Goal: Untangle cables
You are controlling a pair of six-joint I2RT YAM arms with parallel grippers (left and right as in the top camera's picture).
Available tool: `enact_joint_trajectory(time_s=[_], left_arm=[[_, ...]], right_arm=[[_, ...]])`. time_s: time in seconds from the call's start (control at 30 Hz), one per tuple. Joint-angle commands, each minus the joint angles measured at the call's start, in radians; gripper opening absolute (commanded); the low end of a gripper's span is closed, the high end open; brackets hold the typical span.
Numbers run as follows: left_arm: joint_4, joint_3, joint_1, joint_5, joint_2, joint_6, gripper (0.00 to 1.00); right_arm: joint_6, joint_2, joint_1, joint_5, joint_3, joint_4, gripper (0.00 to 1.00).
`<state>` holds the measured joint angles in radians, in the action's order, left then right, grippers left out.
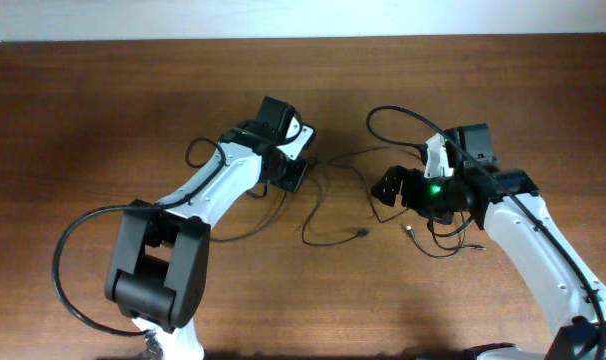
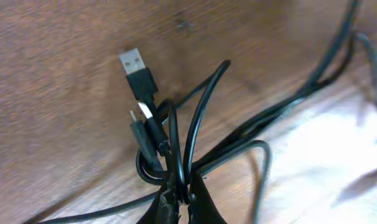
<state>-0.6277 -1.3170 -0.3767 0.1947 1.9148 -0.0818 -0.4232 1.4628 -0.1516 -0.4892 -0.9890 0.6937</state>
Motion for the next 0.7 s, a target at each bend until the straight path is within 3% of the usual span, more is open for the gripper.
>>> enact_joint_trajectory(time_s=[0.0, 0.1, 0.17, 0.2, 0.3, 0.5, 0.67], left_arm=[[-0.013, 0.008, -0.001, 0.132, -0.118, 0.009, 0.0], [-0.072, 0.008, -0.001, 0.158, -0.13, 0.009, 0.0], [-0.125, 0.008, -0.001, 0.183, -0.129, -0.037, 0.0], [-0.143, 0.008, -0.001, 0.227, -0.129, -0.086, 0.0], [-0.174, 0.008, -0.001, 0.336, -0.129, -0.156, 0.0], [-0.204, 0.008, -0.003, 0.435, -0.129, -0.161, 0.0], [-0.204, 0.008, -0.041, 0.498, -0.129, -0.185, 0.0]], right_arm=[[-0.003, 0.005, -0.007, -0.111, 0.003, -0.006, 0.99], [-0.024, 0.005, -0.007, -0.249, 0.003, -0.032, 0.93], [-0.13, 0.005, -0.007, -0.288, 0.003, -0.048, 0.63], [-0.161, 0.005, -0.007, -0.285, 0.003, -0.049, 0.55], [-0.218, 0.005, -0.007, -0.274, 0.003, -0.085, 0.53], [-0.367, 0.005, -0.018, -0.217, 0.003, -0.095, 0.46], [-0.42, 0.005, -0.115, -0.133, 0.003, -0.163, 0.45]])
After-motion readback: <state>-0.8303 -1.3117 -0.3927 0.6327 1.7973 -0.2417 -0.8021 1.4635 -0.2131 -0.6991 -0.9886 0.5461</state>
